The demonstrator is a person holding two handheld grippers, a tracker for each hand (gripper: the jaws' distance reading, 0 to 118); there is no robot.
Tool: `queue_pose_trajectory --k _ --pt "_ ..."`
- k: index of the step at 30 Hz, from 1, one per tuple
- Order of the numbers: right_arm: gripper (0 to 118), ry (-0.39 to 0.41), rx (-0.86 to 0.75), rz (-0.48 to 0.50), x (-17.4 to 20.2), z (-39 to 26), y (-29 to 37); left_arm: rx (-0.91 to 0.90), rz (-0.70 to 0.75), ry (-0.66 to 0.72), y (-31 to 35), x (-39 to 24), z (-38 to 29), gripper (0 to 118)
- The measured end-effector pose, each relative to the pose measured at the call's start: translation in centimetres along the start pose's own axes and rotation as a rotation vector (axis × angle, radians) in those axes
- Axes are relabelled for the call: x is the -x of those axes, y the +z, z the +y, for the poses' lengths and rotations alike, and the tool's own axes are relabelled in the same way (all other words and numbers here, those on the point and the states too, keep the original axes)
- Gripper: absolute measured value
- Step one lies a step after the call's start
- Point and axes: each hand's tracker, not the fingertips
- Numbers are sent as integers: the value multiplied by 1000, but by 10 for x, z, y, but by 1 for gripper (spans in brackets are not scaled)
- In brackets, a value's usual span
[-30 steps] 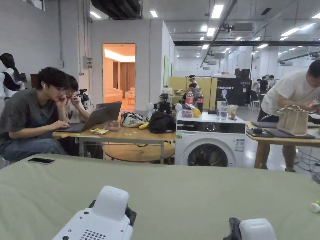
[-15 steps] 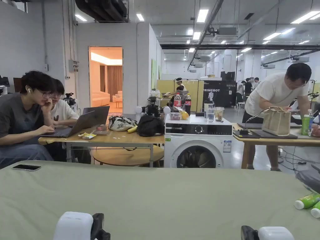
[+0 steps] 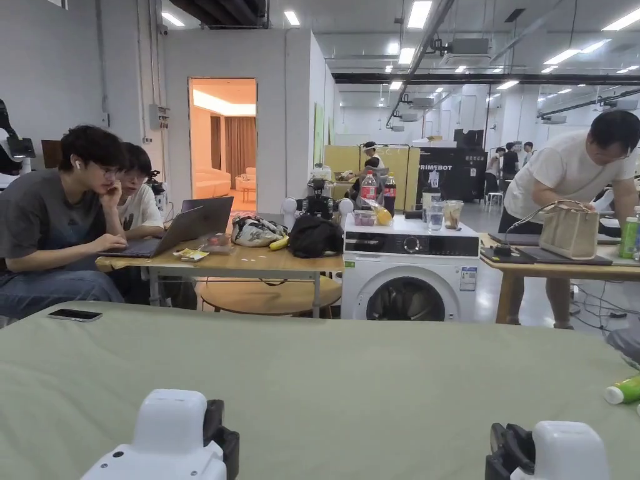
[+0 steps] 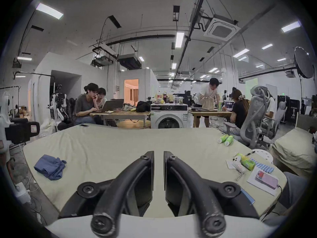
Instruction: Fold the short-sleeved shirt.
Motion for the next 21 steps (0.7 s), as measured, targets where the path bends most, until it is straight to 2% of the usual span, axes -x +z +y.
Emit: queue_pose_trajectory --k 1,3,5,6,7,13,17,21 --pt "47 0 0 3 0 0 0 -1 -5 1 0 0 -1 20" --pt "70 -5 -5 2 1 0 1 0 -5 -3 0 -1 -1 56" --pt "101 -20 -4 16 0 1 -1 4 -15 5 -3 0 1 91" --pt "107 -25 -2 16 0 2 0 10 -20 9 -4 0 1 101" --pt "109 -31 6 13 0 2 -2 12 -19 11 -4 0 0 105" --pt "109 -26 -11 46 3 -3 3 -23 -10 15 5 -2 -5 106" --pt "109 57 -21 48 12 -4 5 -49 -14 12 10 -4 -4 106" --pt "109 113 -44 -14 22 -2 5 -62 1 19 12 -6 -1 106"
